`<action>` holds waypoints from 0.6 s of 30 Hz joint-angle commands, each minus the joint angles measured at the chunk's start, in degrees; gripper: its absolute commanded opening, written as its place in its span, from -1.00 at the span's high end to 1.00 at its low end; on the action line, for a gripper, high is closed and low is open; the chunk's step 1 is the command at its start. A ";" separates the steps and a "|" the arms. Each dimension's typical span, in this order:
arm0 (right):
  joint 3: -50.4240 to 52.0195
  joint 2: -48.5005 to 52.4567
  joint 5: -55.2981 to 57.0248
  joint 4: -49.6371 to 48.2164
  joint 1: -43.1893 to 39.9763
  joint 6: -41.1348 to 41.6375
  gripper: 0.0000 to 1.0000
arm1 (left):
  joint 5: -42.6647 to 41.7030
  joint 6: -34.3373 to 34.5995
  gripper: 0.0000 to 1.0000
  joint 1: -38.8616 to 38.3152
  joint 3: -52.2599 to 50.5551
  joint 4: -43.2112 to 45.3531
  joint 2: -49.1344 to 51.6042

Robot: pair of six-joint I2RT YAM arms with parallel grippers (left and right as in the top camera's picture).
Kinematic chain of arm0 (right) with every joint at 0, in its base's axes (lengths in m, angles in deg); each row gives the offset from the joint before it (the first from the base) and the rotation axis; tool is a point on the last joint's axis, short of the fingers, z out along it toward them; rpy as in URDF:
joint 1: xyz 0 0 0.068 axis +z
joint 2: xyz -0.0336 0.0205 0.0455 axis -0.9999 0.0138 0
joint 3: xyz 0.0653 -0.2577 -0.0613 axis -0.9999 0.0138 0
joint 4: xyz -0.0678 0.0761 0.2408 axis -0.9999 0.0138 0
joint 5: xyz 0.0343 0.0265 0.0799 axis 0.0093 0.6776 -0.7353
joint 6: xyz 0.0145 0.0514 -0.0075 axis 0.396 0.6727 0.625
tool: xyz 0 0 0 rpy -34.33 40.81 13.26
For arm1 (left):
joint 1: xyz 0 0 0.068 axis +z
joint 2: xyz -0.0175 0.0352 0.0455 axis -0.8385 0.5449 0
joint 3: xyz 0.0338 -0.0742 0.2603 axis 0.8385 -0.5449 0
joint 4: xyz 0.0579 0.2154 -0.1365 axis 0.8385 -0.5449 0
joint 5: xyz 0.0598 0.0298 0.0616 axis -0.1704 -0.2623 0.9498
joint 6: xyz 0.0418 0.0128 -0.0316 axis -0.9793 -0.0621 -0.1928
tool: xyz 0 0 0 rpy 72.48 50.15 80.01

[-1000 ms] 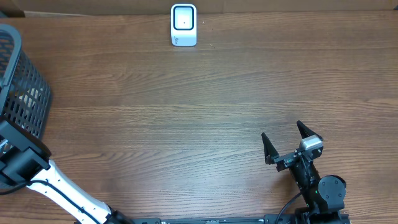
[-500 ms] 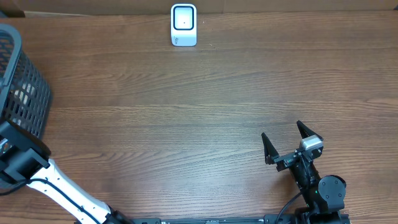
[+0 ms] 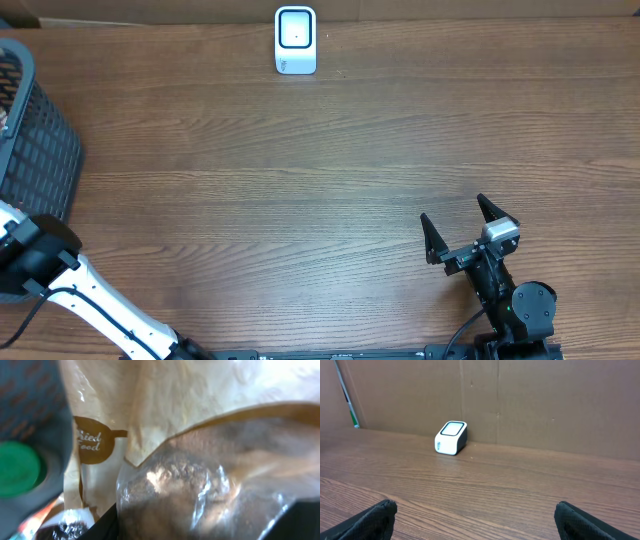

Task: Scan the item barcode
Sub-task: 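Grasp the clear-and-tan snack bag in the basket with the left gripper, then carry the snack bag to the table centre and release it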

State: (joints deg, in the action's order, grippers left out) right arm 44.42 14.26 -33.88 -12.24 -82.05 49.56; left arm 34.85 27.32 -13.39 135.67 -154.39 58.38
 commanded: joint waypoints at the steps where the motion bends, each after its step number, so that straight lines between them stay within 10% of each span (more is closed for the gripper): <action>1: 0.61 -0.68 0.46 -0.28 0.24 0.13 -1.00 | -14.71 2.10 0.92 -0.13 10.36 -2.56 -0.72; 9: 0.61 -0.68 0.46 -0.28 0.24 0.13 -0.99 | -19.91 3.50 0.91 -0.13 10.45 -2.08 -10.25; 18: 0.61 -0.68 0.46 -0.28 0.24 0.13 -1.00 | -4.33 2.97 0.92 -0.13 10.19 -2.78 -14.16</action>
State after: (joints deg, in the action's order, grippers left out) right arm 44.42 14.26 -33.86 -12.22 -82.03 49.58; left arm 26.83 29.90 -13.02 144.19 -157.31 47.39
